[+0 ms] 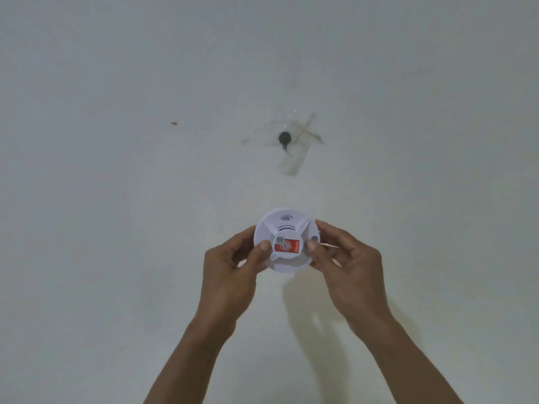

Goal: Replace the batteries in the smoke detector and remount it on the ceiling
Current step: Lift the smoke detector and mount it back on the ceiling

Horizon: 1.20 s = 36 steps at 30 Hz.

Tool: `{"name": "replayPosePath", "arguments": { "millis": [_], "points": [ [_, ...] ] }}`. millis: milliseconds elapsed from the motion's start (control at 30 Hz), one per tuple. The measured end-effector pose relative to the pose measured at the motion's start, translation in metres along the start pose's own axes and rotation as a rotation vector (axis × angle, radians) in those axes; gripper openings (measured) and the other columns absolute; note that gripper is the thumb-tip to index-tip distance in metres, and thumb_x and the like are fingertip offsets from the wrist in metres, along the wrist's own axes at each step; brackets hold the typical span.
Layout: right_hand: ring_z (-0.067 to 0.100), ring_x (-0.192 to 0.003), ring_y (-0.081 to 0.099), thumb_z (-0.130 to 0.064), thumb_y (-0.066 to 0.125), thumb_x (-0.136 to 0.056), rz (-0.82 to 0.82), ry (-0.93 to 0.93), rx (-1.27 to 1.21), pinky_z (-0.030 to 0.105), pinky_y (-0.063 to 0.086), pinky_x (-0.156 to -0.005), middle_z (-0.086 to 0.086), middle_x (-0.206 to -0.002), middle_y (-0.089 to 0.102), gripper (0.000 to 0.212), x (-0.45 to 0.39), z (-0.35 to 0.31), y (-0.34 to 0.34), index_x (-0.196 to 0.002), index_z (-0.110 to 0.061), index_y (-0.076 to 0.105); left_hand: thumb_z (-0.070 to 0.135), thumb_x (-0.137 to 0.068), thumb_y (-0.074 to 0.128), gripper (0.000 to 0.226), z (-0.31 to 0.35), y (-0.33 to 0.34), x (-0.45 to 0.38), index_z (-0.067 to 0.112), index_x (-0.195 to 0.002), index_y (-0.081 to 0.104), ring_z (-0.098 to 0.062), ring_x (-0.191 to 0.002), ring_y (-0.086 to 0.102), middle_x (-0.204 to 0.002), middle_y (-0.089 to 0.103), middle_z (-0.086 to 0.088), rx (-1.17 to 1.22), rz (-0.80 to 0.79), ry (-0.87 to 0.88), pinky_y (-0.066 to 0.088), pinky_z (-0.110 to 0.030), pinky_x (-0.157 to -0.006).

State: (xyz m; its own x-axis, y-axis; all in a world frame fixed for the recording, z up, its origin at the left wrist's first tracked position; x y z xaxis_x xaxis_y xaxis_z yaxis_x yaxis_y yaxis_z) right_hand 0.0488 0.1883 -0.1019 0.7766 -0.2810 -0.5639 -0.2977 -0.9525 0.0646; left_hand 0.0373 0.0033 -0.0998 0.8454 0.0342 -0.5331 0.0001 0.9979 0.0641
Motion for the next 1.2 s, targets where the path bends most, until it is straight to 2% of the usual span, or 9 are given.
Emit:
{"name": "replayPosePath", "arguments": {
  "millis": [200,400,600,700,867,967,1033,1100,1200],
  "points": [
    [0.017,-0.092,0.074,-0.021,0.074,-0.088,0.064,-0.135,-0.015,0.045,0.061,-0.084,-0.006,-0.100,0.078,0.025,-0.065,-0.038,0.007,-0.112,-0.024,0.074,0.014,-0.095,0.069,0.024,0.045,0.012,-0.060,0.034,-0.108,0.074,-0.017,-0.101,0.075,-0.100,0.081,0.006,0.029,0.052,0.121,0.062,-0.032,-0.084],
    [0.016,-0.090,0.075,-0.034,0.073,-0.084,0.100,-0.176,0.011,0.043,0.061,-0.082,-0.007,-0.096,0.078,0.031,-0.113,-0.056,0.016,-0.114,-0.026,0.073,0.016,-0.094,0.070,0.021,0.064,0.018,-0.104,0.024,-0.113,0.076,-0.026,-0.103,0.074,-0.100,0.080,-0.004,0.050,0.112,0.146,0.063,-0.039,-0.086],
    [0.012,-0.088,0.075,-0.023,0.073,-0.088,0.095,-0.153,-0.005,0.039,0.062,-0.081,-0.004,-0.090,0.077,0.026,-0.129,-0.057,0.021,-0.113,-0.023,0.073,0.017,-0.094,0.071,0.020,0.064,0.021,-0.120,0.035,-0.101,0.075,-0.026,-0.098,0.075,-0.094,0.080,-0.006,0.049,0.136,0.125,0.063,-0.037,-0.085],
    [0.010,-0.086,0.075,-0.022,0.074,-0.087,0.093,-0.146,-0.004,0.038,0.062,-0.082,-0.004,-0.091,0.077,0.027,-0.131,-0.057,0.023,-0.114,-0.022,0.073,0.017,-0.094,0.071,0.018,0.060,0.021,-0.125,0.028,-0.107,0.077,-0.027,-0.099,0.075,-0.096,0.079,-0.009,0.054,0.140,0.104,0.063,-0.036,-0.084],
    [0.007,-0.086,0.074,-0.023,0.074,-0.087,0.095,-0.141,0.007,0.039,0.061,-0.084,-0.008,-0.089,0.077,0.022,-0.134,-0.054,0.027,-0.108,-0.029,0.075,0.018,-0.094,0.072,0.015,0.053,0.019,-0.130,0.031,-0.099,0.076,-0.030,-0.100,0.074,-0.098,0.078,-0.015,0.060,0.154,0.084,0.063,-0.040,-0.086],
    [0.007,-0.086,0.074,-0.025,0.074,-0.086,0.101,-0.158,0.025,0.041,0.060,-0.085,-0.010,-0.086,0.077,0.020,-0.136,-0.055,0.028,-0.089,-0.044,0.072,0.017,-0.093,0.072,0.019,0.052,0.020,-0.133,0.023,-0.111,0.077,-0.024,-0.098,0.076,-0.097,0.079,-0.011,0.073,0.157,0.083,0.063,-0.039,-0.086],
    [0.008,-0.086,0.074,-0.026,0.074,-0.085,0.110,-0.176,0.037,0.042,0.060,-0.085,-0.010,-0.084,0.077,0.022,-0.138,-0.057,0.028,-0.083,-0.047,0.070,0.017,-0.093,0.073,0.025,0.053,0.020,-0.135,0.017,-0.118,0.075,-0.022,-0.097,0.076,-0.097,0.080,-0.008,0.079,0.163,0.088,0.063,-0.038,-0.085],
    [0.009,-0.087,0.074,-0.026,0.074,-0.086,0.113,-0.182,0.033,0.042,0.060,-0.086,-0.010,-0.085,0.077,0.021,-0.139,-0.059,0.028,-0.085,-0.046,0.071,0.018,-0.092,0.074,0.029,0.053,0.020,-0.138,0.014,-0.121,0.073,-0.020,-0.096,0.077,-0.096,0.080,-0.006,0.092,0.169,0.088,0.063,-0.036,-0.085],
    [0.010,-0.088,0.074,-0.026,0.074,-0.085,0.124,-0.179,0.031,0.041,0.060,-0.087,-0.009,-0.087,0.077,0.018,-0.139,-0.058,0.028,-0.102,-0.033,0.075,0.018,-0.092,0.074,0.030,0.052,0.021,-0.138,0.013,-0.122,0.073,-0.014,-0.092,0.077,-0.095,0.080,-0.001,0.097,0.172,0.101,0.063,-0.034,-0.085]
  ]
}}
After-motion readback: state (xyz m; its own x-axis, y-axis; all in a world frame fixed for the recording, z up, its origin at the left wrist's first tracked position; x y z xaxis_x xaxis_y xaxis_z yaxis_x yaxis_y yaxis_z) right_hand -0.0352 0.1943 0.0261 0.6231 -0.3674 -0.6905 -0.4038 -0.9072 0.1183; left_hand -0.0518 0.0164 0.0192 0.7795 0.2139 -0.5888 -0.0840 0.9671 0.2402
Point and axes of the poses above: each hand's wrist, its own x-axis away from the middle knuckle, its own y-axis out of the palm, z = x × y, the point moved 5 cm from there along -x, towards the middle knuckle
